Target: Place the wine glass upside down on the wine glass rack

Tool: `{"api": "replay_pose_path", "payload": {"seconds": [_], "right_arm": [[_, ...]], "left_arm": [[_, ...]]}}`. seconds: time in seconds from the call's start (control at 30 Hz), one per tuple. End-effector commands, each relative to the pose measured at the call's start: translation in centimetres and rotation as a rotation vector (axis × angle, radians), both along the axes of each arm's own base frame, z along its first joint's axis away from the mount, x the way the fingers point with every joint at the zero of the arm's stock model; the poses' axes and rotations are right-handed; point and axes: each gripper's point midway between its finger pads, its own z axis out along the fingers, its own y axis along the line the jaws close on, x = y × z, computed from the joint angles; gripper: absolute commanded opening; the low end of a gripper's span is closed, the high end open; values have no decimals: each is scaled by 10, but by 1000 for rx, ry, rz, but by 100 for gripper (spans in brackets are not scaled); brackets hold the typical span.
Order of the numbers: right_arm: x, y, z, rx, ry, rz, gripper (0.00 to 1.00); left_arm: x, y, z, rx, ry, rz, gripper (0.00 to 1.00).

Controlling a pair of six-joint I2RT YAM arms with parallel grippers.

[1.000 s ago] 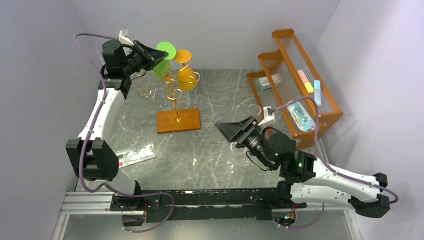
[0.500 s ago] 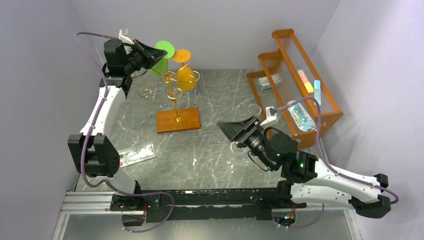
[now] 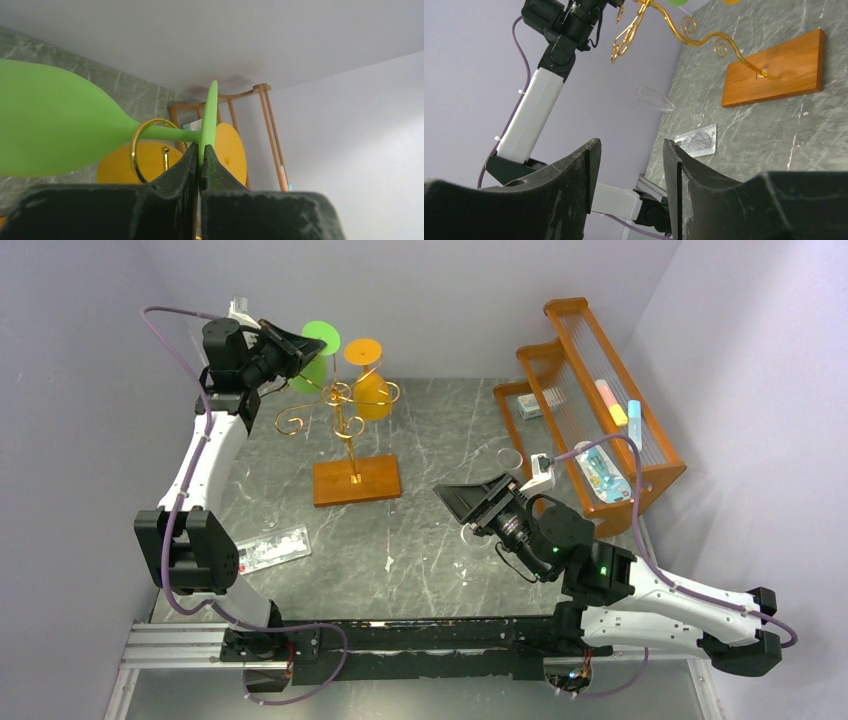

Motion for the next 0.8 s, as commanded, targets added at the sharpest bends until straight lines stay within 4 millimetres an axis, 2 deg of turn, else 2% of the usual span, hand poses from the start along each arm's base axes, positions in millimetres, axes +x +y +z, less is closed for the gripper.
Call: {"api": "replay_pose_path", "payload": {"seconds": [0.0,0.27,0.4,0.5,0.77], "right_arm": [[5,-7,-2,-9,4,-42,52],[4,-5,-5,-9,12,-33,53],[5,-4,-5,-8,14,-32,54],[4,-3,-3,-7,12,-25,54],[3,-1,-3,-1,19,-17,54]], "left_arm": [[-8,14,24,46,-57,38,5],[-15,23,24,122,-52,79,6],[-14,19,23,94,-48,63,10],[-13,20,20,79,-39,68,20],[-18,18,15,74,-22,56,27]]}}
